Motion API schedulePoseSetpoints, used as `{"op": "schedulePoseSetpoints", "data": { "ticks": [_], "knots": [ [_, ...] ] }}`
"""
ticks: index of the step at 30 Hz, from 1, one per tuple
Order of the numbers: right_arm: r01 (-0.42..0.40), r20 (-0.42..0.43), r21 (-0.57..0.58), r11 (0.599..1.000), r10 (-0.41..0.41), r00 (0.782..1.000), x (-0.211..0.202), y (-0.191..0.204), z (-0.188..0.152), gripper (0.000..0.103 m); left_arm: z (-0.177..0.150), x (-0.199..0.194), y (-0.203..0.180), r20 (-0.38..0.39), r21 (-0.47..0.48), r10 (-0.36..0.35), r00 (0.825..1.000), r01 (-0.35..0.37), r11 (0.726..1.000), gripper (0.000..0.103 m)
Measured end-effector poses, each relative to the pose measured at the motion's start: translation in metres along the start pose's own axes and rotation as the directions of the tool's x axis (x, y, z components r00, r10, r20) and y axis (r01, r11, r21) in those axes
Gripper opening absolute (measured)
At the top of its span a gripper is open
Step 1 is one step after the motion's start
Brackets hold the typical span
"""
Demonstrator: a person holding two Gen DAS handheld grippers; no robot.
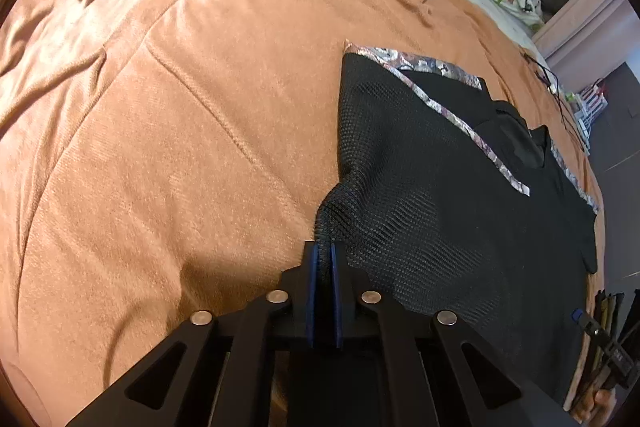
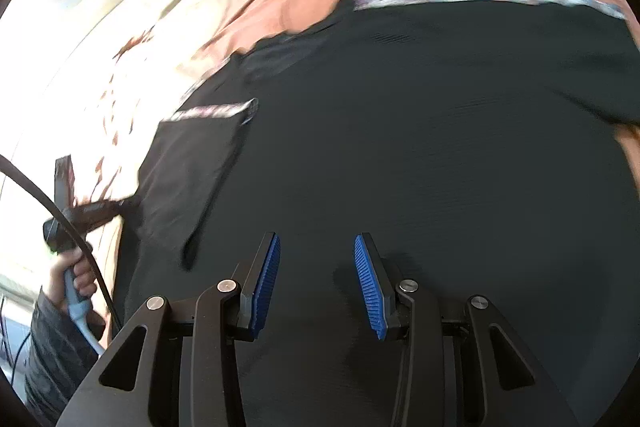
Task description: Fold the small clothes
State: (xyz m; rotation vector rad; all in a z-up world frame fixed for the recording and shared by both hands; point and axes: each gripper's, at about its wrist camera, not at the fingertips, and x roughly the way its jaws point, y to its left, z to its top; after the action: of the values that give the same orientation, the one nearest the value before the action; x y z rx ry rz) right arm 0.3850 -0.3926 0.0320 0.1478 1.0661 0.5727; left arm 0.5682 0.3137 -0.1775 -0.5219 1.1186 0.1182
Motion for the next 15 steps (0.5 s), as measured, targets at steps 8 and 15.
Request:
{"op": "schedulePoseSetpoints", "data": {
  "ticks": [8,15],
  "knots": [
    [0.067,0.107,0.125,0.990,-0.080,0.991,-0.067,-0.081,0.005,0.065,-0.006,-0.016,-0.010,0.011,0.010,0.044,0.999,-0.045,0.999,0.026],
    [0.119,0.164,0.214,0.970,-0.155,0.974,-0.104,-0.139,0.000,0.065,-0.010,-0.032,-0.026,0.056,0.028,0.074,0.996,-0.076,0.997,0.048]
  ]
}}
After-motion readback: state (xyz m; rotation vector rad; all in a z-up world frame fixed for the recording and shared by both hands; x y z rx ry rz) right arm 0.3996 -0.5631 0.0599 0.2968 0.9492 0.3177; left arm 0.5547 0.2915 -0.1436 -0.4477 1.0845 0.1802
